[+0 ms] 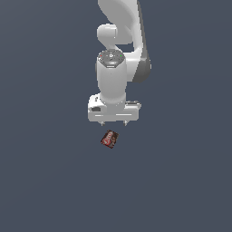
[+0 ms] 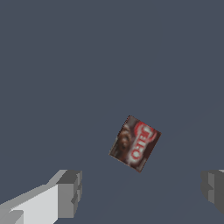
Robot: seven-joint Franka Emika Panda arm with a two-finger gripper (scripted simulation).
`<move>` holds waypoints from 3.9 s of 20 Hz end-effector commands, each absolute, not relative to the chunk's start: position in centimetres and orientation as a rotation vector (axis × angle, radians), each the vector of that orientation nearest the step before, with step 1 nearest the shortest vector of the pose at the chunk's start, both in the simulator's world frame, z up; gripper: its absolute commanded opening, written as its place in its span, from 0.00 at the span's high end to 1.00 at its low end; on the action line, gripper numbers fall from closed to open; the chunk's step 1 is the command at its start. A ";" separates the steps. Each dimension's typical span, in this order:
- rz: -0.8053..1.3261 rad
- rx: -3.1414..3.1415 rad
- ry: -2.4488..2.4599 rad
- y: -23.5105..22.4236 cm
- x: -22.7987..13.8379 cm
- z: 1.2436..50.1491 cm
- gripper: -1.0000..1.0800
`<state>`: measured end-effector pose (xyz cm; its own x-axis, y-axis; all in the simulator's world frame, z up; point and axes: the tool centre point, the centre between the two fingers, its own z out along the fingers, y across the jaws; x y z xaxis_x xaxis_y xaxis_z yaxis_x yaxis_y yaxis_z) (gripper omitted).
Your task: Pick up the object and move it to a goal position.
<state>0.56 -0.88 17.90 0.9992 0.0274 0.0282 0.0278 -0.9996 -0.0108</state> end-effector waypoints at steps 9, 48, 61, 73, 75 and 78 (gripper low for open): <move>-0.028 -3.120 0.202 -1.5 0.5 14.5 0.04; 0.000 -3.041 0.787 -3.2 -0.6 1.8 0.04; 0.000 -3.041 0.788 -3.2 -0.5 1.6 1.00; -0.001 -3.041 0.787 -2.9 -0.2 5.5 1.00; -0.001 -3.041 0.787 -2.8 -0.1 7.0 1.00; -0.001 -3.041 0.787 -2.6 0.1 9.8 1.00</move>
